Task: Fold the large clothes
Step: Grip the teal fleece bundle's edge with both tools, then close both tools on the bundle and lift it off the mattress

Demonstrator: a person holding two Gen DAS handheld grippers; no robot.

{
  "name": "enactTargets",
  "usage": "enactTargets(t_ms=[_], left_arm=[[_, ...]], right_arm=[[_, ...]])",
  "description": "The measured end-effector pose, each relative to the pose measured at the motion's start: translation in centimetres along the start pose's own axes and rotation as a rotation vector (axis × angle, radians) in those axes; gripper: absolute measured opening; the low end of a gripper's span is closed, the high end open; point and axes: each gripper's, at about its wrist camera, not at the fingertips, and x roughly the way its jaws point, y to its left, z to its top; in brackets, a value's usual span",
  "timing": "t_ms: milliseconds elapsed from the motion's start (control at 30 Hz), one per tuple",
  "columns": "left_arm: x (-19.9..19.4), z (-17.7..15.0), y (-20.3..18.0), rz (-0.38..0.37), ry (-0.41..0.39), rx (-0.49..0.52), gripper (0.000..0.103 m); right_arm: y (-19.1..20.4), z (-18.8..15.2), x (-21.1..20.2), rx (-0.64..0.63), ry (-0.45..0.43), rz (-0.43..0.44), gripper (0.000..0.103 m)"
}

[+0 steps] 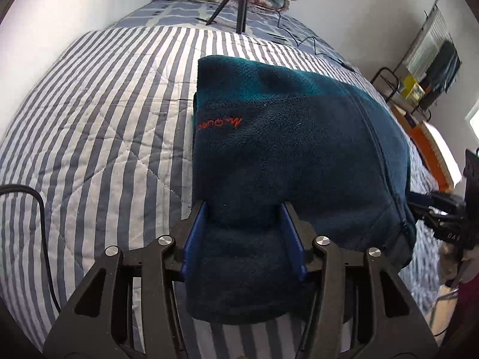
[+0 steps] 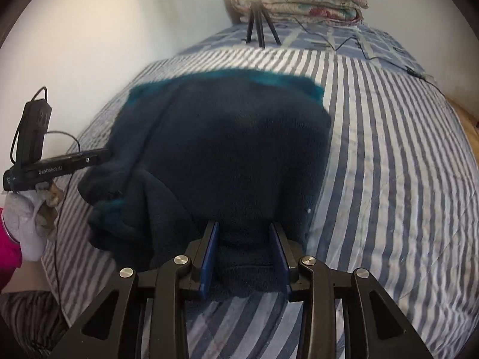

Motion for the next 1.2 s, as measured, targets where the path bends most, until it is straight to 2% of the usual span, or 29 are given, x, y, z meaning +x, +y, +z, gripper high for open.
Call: enactTargets(t_ms=[133, 167, 200, 233, 267, 300, 333, 367, 433, 533, 767, 933, 1100, 1200], left_arm=[[-1.7, 0.8, 1.4, -0.074, 0.034, -0.083, 0.054], [-2.2, 1.0, 2.1, -0.107, 0.035, -0.116, 0.062], [-2.9, 1.1, 2.9, -0.147, 0.028, -0.155, 0.073], [-3.4, 1.3, 3.7, -0.173, 0.018, -0.181, 0.077], [-3.9, 1.4, 4.5, -0.211, 0.004, -0.212, 0.079], [-4.1, 1.5, 5.4, -0.251, 0.001, -0.242, 0.08], [-4.0, 1.6, 6.2, -0.274, 0.007, -0.265, 0.08], [-3.7, 1.7, 7.2, -0.309, 0.018, -0.309, 0.08], [-3.0, 1.9, 8.9, -0.366, 0.034, -0.383, 0.08], [-1.9, 2.0, 10.6, -0.441, 0.054, -0.462, 0.08], [0.4, 2.2, 12.4, -0.515, 0.081, -0.521, 0.08], [1.8, 2.6, 12.6, -0.563, 0.102, -0.496, 0.08], [3.7, 2.6, 11.9, -0.57, 0.137, -0.468, 0.08], [4.0, 3.0, 11.0, -0.561, 0.129, -0.427, 0.079]], right_arm=[[1.0, 1.3, -1.3, -0.073, 0.033, -0.031, 0.036], [0.8, 1.6, -2.2, -0.074, 0.021, -0.014, 0.039], [0.3, 1.8, -2.8, -0.059, 0.003, 0.01, 0.045], [-0.4, 1.9, -3.6, -0.033, -0.023, 0.038, 0.058], [-1.1, 2.1, -4.1, -0.007, -0.051, 0.058, 0.071], [-2.1, 2.2, -5.0, 0.03, -0.095, 0.074, 0.077], [-2.9, 2.2, -5.5, 0.06, -0.132, 0.078, 0.088], [-3.6, 2.4, -5.7, 0.087, -0.156, 0.08, 0.095], [-4.8, 2.5, -5.7, 0.126, -0.17, 0.088, 0.101], [-6.9, 2.9, -4.0, 0.18, -0.127, 0.128, 0.101], [-10.0, 3.2, 0.2, 0.297, -0.087, 0.225, 0.101], [-10.9, 3.4, 3.1, 0.318, -0.04, 0.295, 0.099], [-11.1, 3.5, 5.1, 0.323, -0.03, 0.385, 0.098], [-11.2, 3.9, 5.8, 0.33, -0.032, 0.439, 0.098]])
